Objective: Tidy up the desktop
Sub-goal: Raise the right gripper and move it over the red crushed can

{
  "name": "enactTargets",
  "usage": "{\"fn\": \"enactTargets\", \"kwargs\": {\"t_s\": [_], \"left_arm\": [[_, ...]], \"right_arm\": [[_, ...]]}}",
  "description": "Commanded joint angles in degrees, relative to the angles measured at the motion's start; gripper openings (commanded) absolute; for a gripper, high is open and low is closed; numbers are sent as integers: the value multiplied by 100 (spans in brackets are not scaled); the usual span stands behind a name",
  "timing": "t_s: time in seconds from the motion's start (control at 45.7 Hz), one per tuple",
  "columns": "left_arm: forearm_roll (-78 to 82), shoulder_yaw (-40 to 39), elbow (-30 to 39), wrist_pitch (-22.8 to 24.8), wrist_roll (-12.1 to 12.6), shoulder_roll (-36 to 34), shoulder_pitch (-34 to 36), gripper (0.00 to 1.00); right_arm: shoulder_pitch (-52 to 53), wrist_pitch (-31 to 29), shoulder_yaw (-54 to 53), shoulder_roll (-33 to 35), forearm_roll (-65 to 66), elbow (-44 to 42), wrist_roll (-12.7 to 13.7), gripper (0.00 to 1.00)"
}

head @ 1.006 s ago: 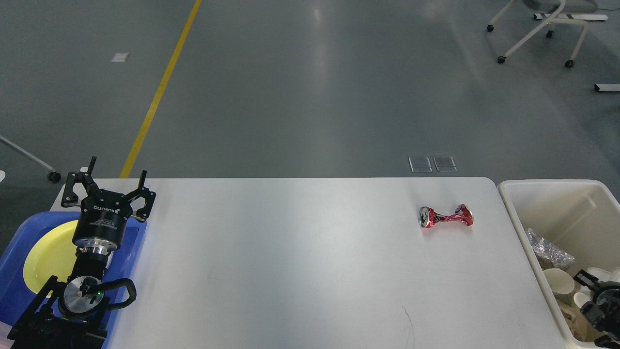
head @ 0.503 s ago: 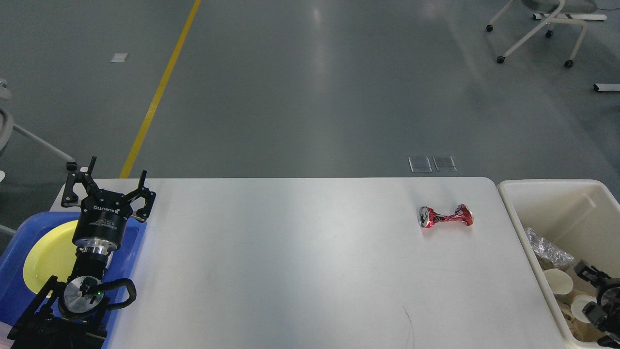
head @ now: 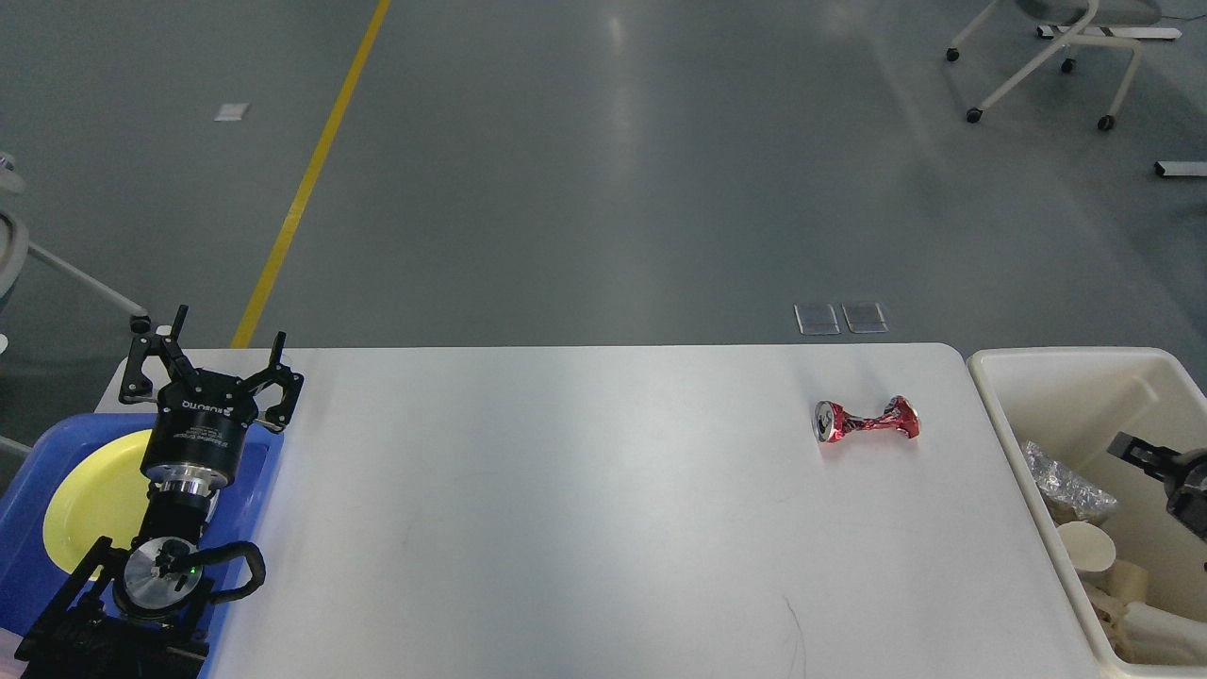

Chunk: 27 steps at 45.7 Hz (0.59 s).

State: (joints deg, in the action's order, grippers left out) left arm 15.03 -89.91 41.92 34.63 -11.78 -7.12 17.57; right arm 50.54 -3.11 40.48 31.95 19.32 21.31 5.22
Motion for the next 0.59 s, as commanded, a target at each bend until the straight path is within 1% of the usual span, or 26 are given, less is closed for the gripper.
{"fn": "enactTargets", "kwargs": {"t_s": [0.0,0.131,0.262,0.328,0.437,0.569], "left_arm": [[0,0,0,0,0,0,1,96],[0,8,0,0,0,0,1,96],[0,0,0,0,0,0,1,96],[0,8,0,0,0,0,1,96],[0,8,0,9,0,0,1,96],[0,0,0,0,0,0,1,96]], "right_arm": [[1157,-1049,171,381,896,1023,23,100],[2520,-2095,618,487,1460,1744,67,100],[4145,-2992,1444,365,1416,2596,67,100],[4901,-3265,1805,189,1364,3053,67,100],[6001,-3625,2367,-312,1013,3722,59,100],[7135,-4214,2807,-743,-58,4460,67,100]]}}
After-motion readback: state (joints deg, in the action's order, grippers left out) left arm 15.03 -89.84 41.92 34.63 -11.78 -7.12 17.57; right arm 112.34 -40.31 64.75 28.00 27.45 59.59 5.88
